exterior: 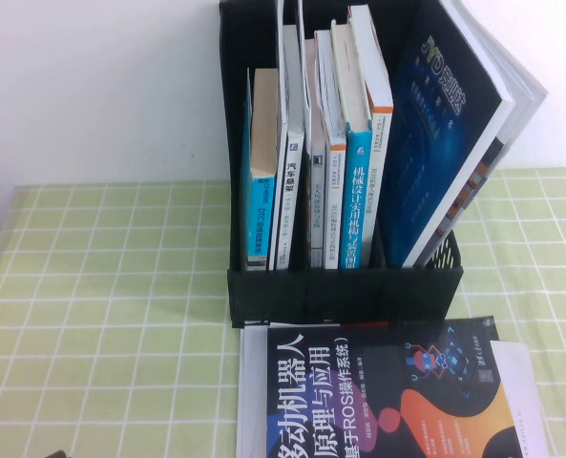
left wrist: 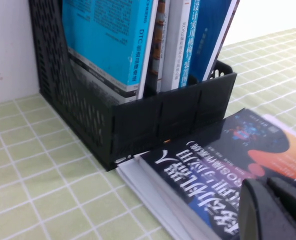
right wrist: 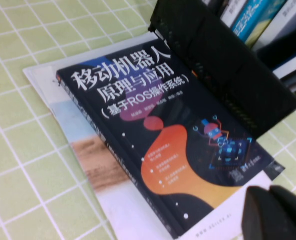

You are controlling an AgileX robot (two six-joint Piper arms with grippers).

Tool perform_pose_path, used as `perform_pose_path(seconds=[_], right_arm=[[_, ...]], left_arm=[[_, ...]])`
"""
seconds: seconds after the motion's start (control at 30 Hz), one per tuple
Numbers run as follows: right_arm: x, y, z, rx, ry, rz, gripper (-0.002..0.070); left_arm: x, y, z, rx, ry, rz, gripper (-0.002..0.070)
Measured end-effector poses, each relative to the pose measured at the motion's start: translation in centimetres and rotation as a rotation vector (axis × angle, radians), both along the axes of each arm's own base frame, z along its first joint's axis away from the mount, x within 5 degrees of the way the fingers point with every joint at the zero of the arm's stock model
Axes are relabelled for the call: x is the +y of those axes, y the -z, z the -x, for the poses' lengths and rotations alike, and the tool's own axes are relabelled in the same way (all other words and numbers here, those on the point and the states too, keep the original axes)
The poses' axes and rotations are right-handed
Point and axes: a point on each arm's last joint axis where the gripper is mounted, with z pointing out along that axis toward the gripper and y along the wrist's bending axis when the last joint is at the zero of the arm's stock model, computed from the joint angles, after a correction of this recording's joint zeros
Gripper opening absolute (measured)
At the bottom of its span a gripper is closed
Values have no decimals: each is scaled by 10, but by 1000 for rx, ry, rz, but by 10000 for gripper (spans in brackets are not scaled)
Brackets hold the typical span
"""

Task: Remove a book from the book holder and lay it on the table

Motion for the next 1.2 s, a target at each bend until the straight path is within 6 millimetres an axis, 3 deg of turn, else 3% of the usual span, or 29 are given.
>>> perform_pose_path(seconds=[0.23,0.63,0.97,1.2], right_arm=[[-1,3,0,9,6,5,3],[-1,3,0,7,7,6,2],[-1,3,0,8,7,7,1],[-2,4,0,9,8,9,1]], left_arm=[[-2,-1,1,33,12,63,-3],[-2,7,2,69,20,13,-3],[22,61,-19,110,-455,69,-2],[31,69,-13,122,-604,79,-3]])
